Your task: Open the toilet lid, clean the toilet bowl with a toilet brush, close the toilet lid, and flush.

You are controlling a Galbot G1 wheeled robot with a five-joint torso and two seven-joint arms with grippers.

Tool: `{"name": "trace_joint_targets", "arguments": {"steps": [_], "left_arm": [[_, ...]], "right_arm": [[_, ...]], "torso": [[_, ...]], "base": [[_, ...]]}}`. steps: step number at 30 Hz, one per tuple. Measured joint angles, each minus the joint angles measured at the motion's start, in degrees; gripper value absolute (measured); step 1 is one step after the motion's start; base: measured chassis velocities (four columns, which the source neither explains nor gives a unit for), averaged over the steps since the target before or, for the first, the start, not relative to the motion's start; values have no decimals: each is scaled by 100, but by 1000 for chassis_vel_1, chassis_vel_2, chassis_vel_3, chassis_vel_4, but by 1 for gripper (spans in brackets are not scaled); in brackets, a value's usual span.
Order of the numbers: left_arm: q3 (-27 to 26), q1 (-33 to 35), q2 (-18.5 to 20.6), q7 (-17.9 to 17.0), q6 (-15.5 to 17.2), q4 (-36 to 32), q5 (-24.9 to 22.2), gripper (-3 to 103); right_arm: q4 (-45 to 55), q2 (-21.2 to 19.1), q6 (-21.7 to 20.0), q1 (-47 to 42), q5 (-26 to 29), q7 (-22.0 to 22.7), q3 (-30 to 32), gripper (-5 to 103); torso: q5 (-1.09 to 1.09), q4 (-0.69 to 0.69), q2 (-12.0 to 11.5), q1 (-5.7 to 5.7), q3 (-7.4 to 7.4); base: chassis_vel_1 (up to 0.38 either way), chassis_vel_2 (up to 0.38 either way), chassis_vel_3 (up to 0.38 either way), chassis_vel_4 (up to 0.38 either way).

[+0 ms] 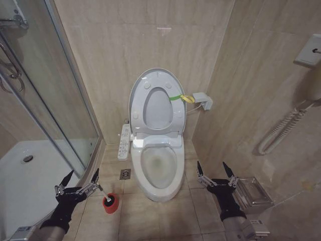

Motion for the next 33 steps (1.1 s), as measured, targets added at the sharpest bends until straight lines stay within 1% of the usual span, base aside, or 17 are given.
{"name": "trace_joint_targets", "arguments": {"steps": [2,3,33], "left_arm": [[-5,1,3,3,0,-9,7,95],[-7,2,4,6,0,-13,16,98],[-11,8,6,18,7,-22,39,98]], "right_arm": [[0,0,0,0,0,0,0,100],[0,0,0,0,0,0,0,100],[0,0,0,0,0,0,0,100]], "torso": [[0,0,0,0,0],[0,0,0,0,0],[0,0,0,0,0]], "base": [[0,0,0,0],[0,0,0,0],[0,0,0,0]]}}
